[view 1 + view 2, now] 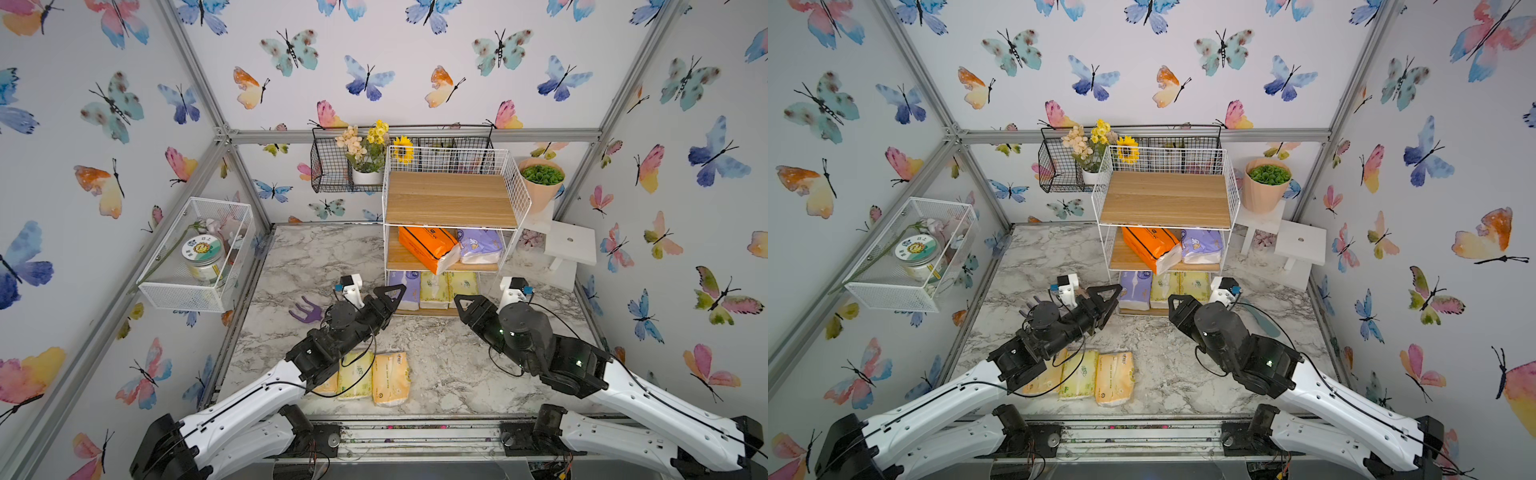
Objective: Remove the tissue boxes from the shelf
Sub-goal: Pick up a box of tissues from the shelf.
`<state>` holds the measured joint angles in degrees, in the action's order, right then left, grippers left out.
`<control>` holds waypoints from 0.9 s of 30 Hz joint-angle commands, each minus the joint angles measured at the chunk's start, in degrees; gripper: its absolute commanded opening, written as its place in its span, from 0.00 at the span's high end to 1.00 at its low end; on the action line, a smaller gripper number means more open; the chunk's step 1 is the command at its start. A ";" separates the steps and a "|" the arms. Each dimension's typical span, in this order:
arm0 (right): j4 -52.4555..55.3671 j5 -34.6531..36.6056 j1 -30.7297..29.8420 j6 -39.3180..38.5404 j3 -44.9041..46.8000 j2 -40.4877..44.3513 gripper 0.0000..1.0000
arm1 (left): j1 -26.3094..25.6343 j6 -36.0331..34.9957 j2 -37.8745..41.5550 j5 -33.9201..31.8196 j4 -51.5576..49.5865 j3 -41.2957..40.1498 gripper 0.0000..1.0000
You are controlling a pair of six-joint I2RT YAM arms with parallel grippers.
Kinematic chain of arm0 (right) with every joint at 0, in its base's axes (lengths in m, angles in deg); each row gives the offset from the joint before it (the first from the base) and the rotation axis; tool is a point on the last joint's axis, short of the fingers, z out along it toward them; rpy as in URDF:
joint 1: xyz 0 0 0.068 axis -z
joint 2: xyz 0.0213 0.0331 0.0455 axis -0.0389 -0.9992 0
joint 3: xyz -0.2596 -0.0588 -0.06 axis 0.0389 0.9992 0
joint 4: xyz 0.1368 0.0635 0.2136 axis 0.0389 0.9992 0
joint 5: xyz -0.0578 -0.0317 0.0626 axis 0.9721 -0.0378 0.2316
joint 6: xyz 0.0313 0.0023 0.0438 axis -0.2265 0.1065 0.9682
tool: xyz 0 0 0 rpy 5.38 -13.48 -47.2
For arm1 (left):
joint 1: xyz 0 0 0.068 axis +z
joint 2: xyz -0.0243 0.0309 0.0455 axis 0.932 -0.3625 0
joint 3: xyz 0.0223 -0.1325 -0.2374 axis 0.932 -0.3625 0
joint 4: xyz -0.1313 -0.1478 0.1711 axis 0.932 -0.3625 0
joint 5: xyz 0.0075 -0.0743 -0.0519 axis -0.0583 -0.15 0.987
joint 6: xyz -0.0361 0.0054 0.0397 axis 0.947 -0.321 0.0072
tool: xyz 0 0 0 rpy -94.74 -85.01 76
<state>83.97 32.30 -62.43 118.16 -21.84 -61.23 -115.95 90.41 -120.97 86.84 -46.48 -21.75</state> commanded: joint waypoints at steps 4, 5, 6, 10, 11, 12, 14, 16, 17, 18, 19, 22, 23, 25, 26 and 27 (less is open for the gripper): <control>7.99 5.61 0.00 2.69 -0.17 2.92 0.41 | -1.23 -2.95 -7.99 0.49 2.25 11.20 0.40; 8.74 5.55 0.00 2.69 -0.60 2.92 0.41 | -1.23 -3.15 -8.83 -0.54 0.04 12.89 0.43; 9.29 5.56 0.00 2.72 -0.87 3.00 0.41 | -1.30 -2.97 -9.87 -1.60 -3.32 14.79 0.46; 9.64 5.78 0.00 2.25 -1.15 3.74 0.41 | -1.26 -2.71 -14.03 -3.68 -10.14 19.77 0.54; 9.63 5.77 0.00 2.21 -1.17 3.95 0.41 | -1.24 -2.62 -15.08 -3.78 -10.76 20.81 0.54; 9.53 5.69 0.00 1.57 -1.38 4.06 0.41 | -1.27 -2.62 -16.06 -3.77 -10.81 21.62 0.54; 10.20 5.39 0.00 0.94 -2.14 3.90 0.41 | -1.23 -2.70 -17.84 -3.91 -11.05 23.06 0.54; 11.20 5.21 0.00 0.77 -2.83 3.52 0.41 | -1.23 -2.43 -19.53 -4.53 -12.92 24.94 0.55; 11.52 5.05 0.01 0.76 -3.09 3.38 0.41 | -1.28 -2.31 -20.30 -4.95 -13.99 25.93 0.55; 11.55 4.96 0.00 0.78 -3.08 3.49 0.41 | -1.23 -2.59 -20.96 -5.47 -14.61 26.78 0.54; 11.55 4.85 0.00 0.81 -3.01 3.56 0.41 | -1.29 -2.94 -21.38 -5.80 -14.56 27.38 0.54; 10.67 4.50 0.00 0.90 -2.13 4.10 0.41 | -1.28 -3.76 -22.48 -6.66 -12.97 28.32 0.53; 10.27 4.40 0.00 0.87 -1.88 4.21 0.41 | -1.24 -3.80 -22.89 -6.92 -12.96 28.68 0.53; 9.97 4.38 0.01 0.86 -1.74 4.34 0.41 | -1.19 -4.11 -23.46 -7.39 -12.76 29.28 0.54; 10.06 4.41 0.00 0.78 -1.83 4.33 0.41 | -1.17 -4.07 -23.81 -7.53 -12.77 29.55 0.54; 10.14 4.41 0.00 0.61 -1.94 4.20 0.41 | -1.17 -3.91 -24.09 -7.65 -12.89 29.82 0.55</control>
<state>93.61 35.73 -62.43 119.62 -23.22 -57.47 -117.63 87.81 -143.92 82.42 -59.62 6.54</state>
